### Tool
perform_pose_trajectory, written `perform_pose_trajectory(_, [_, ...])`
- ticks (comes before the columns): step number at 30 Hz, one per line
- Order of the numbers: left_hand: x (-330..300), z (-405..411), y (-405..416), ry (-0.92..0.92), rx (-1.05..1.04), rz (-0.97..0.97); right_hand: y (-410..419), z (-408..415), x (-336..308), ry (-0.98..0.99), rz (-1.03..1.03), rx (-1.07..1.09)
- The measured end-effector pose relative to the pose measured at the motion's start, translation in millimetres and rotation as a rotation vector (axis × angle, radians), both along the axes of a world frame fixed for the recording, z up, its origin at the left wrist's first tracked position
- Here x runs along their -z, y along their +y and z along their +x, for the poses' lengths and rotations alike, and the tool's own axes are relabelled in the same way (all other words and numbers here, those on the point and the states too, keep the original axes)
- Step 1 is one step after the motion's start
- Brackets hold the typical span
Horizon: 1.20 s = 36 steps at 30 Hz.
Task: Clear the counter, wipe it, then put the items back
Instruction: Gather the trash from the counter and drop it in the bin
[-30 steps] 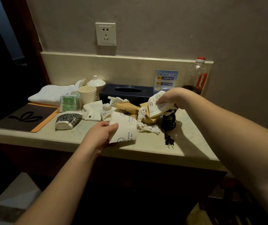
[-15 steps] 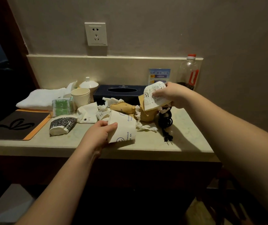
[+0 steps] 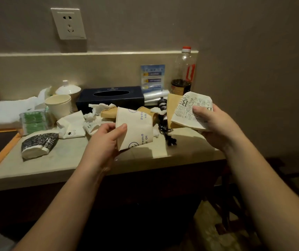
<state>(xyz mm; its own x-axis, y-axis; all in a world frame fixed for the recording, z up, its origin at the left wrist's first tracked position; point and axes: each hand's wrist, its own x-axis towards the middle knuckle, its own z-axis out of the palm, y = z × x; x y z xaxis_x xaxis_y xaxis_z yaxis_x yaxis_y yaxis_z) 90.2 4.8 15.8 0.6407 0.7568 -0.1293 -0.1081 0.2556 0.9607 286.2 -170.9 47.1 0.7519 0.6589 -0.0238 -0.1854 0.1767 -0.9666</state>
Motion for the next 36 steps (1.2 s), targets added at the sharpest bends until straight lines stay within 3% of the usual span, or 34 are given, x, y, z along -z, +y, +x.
perform_pose_trajectory(7, [12.3,37.0,-48.9,0.017,0.144,0.015,-89.7,-1.7,35.3,-0.033,-0.048,0.198])
perform_pose_trajectory(13, [33.7,82.9,-129.8,-0.011,0.261,0.029,-182.4,9.6,70.8,-0.230,-0.293,0.333])
perform_pose_trajectory(16, [54.6,105.8,-175.3,0.037,0.305,0.013,-234.8,21.3,98.3,-0.227,-0.399,0.373])
perform_pose_trajectory(26, [173.9,168.7,-321.0,0.389,0.425,-0.067,-396.3,49.8,228.8,0.004,-0.687,0.445])
perform_pose_trajectory(36, [341.8,194.2,-403.6,0.805,0.511,-0.082,-476.6,59.3,386.0,0.184,-0.935,0.396])
